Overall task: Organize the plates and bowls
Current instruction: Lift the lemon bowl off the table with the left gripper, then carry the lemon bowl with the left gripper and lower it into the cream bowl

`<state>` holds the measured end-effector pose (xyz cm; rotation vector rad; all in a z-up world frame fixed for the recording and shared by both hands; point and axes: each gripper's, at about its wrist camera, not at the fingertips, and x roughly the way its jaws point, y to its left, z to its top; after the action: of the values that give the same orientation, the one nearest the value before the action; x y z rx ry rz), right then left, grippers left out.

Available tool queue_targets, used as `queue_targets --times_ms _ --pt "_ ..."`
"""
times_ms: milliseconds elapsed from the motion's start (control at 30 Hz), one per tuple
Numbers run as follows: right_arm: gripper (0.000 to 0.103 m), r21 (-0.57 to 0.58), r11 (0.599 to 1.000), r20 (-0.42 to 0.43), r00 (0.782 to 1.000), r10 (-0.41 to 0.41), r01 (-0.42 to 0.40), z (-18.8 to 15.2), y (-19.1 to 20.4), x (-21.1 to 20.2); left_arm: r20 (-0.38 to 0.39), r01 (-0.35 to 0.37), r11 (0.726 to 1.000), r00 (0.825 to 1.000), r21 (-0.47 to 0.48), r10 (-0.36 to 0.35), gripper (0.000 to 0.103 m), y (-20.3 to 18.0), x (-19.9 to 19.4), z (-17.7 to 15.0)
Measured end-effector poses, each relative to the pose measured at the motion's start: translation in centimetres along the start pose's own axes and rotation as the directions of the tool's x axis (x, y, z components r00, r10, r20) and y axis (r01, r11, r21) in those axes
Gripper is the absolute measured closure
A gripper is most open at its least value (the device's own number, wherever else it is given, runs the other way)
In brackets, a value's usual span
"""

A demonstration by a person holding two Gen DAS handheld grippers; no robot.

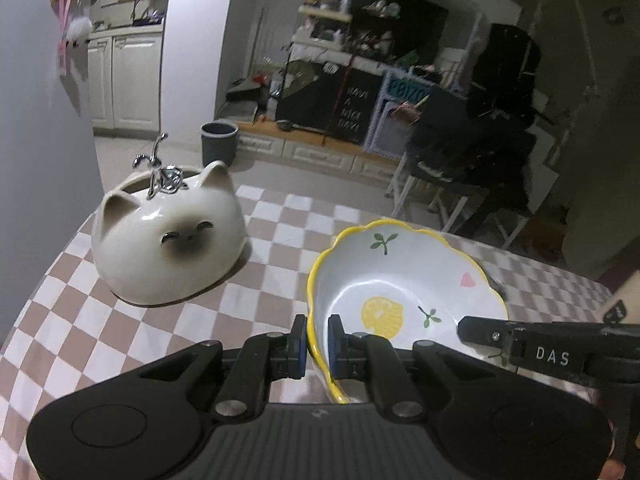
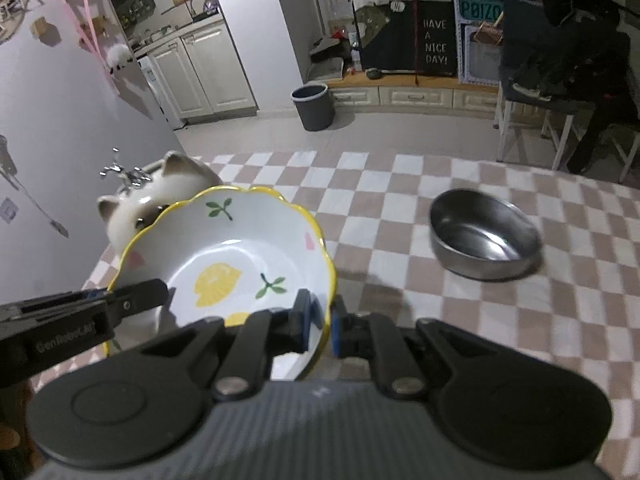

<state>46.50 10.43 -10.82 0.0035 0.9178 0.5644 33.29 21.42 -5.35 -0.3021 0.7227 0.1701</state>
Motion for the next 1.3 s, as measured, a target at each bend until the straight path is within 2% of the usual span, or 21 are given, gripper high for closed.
queue_targets --times_ms 500,767,1067,1300 --pt "0.091 0.025 1.0 0.09 0.996 0.009 -0.011 -7.0 -2.5 -13.1 0.092 0.094 0.993 0.991 0.073 -0.101 0.092 -6.2 -10.2 -5.1" --pt "0.091 0.077 0.997 0.122 0.992 -0.009 -0.001 -11.8 -3.9 -17.2 0.051 0.16 0.983 0.985 0.093 -0.165 0.092 -8.0 -12.5 -9.5" --pt "0.091 0.124 0.992 0.094 0.995 -0.035 0.023 -16.5 -4.7 -17.6 -0.004 0.155 0.983 0.988 0.094 -0.155 0.092 -8.7 -12.4 -12.8" --pt "0.091 0.13 0.991 0.027 0.999 -0.018 0.015 -18.5 -4.4 -16.2 -0.059 0.128 0.986 0.991 0.107 -0.122 0.092 -8.1 -11.7 -14.4"
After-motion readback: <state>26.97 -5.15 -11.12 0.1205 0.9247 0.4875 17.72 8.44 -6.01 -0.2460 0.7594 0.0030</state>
